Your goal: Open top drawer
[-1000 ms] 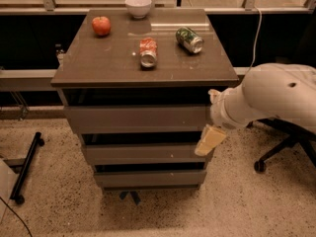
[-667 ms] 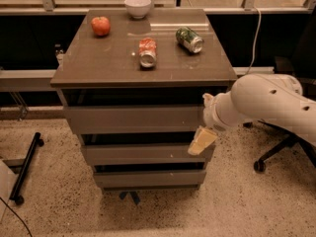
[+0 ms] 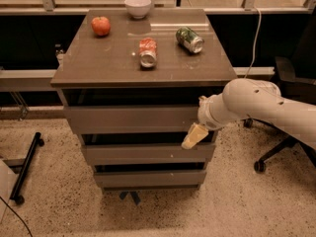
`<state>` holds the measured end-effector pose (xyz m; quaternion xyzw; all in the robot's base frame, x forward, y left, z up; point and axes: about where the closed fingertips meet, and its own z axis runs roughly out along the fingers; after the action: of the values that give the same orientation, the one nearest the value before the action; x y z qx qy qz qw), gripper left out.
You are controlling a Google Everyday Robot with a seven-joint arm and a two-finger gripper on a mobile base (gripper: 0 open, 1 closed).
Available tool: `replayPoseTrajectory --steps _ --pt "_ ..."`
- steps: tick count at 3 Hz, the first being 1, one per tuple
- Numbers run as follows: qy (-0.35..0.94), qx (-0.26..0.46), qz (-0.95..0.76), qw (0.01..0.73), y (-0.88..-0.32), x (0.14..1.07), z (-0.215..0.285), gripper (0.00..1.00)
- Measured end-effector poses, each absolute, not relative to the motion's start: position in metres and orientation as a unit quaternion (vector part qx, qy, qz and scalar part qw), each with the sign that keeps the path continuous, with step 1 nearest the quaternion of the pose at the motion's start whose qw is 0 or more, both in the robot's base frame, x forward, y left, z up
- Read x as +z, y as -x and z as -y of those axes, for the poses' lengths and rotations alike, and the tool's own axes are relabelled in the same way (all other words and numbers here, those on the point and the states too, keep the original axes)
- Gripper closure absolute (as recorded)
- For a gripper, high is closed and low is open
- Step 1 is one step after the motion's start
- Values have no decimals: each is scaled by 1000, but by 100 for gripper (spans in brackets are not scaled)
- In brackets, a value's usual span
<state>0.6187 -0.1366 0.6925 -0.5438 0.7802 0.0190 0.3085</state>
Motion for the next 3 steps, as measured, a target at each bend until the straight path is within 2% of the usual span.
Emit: replayPoseTrajectory --steps 2,3 --pt "531 52 -791 299 -661 657 139 0" --pt "556 62 -780 280 -659 659 138 18"
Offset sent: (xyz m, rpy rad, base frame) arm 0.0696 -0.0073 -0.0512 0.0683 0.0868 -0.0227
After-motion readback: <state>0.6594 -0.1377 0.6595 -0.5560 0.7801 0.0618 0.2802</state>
